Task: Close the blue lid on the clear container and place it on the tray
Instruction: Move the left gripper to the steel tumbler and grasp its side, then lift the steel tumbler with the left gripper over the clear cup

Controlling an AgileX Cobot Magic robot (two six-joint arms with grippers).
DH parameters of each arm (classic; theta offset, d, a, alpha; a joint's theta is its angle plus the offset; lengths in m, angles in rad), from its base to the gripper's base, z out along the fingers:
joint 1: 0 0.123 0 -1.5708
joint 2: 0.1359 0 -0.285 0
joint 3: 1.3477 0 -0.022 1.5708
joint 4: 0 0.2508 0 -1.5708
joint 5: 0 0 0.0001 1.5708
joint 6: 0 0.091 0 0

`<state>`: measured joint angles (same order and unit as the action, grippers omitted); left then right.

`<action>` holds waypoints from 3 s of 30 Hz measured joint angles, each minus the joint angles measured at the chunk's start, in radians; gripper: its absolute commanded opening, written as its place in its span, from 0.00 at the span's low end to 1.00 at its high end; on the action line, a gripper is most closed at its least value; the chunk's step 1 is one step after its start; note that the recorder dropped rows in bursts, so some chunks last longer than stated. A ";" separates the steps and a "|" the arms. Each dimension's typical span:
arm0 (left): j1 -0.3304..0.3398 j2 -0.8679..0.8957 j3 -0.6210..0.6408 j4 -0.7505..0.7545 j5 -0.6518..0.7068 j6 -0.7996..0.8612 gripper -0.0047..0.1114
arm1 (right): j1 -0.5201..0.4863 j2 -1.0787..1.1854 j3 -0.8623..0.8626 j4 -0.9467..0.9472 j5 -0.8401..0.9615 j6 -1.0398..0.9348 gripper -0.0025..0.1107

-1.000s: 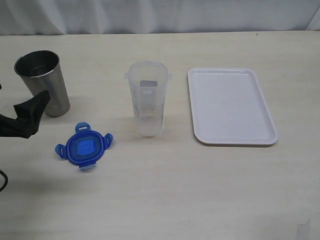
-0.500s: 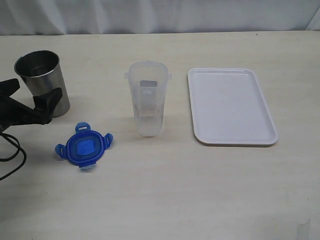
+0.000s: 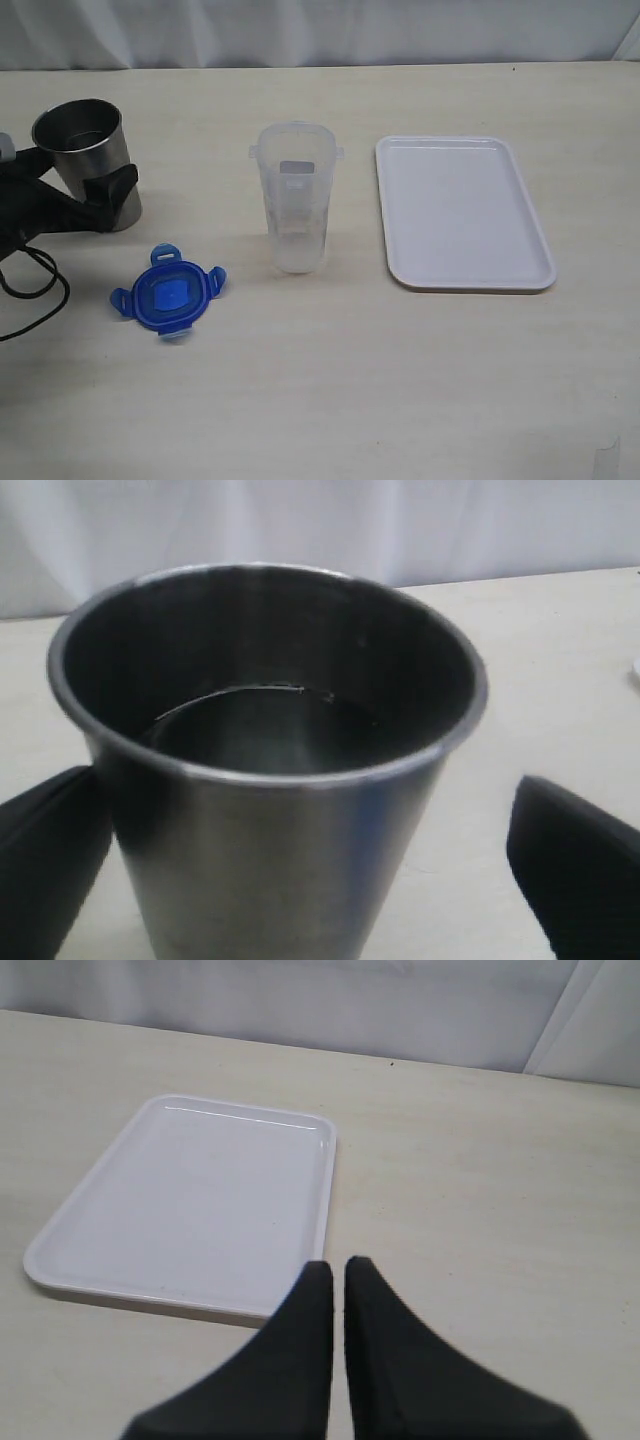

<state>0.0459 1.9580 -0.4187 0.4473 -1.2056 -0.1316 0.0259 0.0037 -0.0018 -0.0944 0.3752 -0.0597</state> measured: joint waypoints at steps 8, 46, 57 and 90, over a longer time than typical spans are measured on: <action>0.000 0.044 -0.059 0.000 -0.002 -0.002 0.94 | 0.000 0.000 0.000 0.000 0.000 0.000 0.06; 0.000 0.079 -0.139 0.000 -0.004 -0.030 0.94 | 0.000 0.000 0.000 0.000 0.000 0.000 0.06; 0.000 0.079 -0.139 0.012 -0.004 -0.049 0.94 | 0.000 0.000 0.000 0.000 0.000 0.000 0.06; 0.000 0.083 -0.176 0.131 0.017 -0.086 0.04 | 0.000 0.000 0.000 0.000 0.000 0.000 0.06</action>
<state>0.0459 2.0406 -0.5951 0.5786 -1.1888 -0.2180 0.0259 0.0037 -0.0018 -0.0944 0.3752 -0.0597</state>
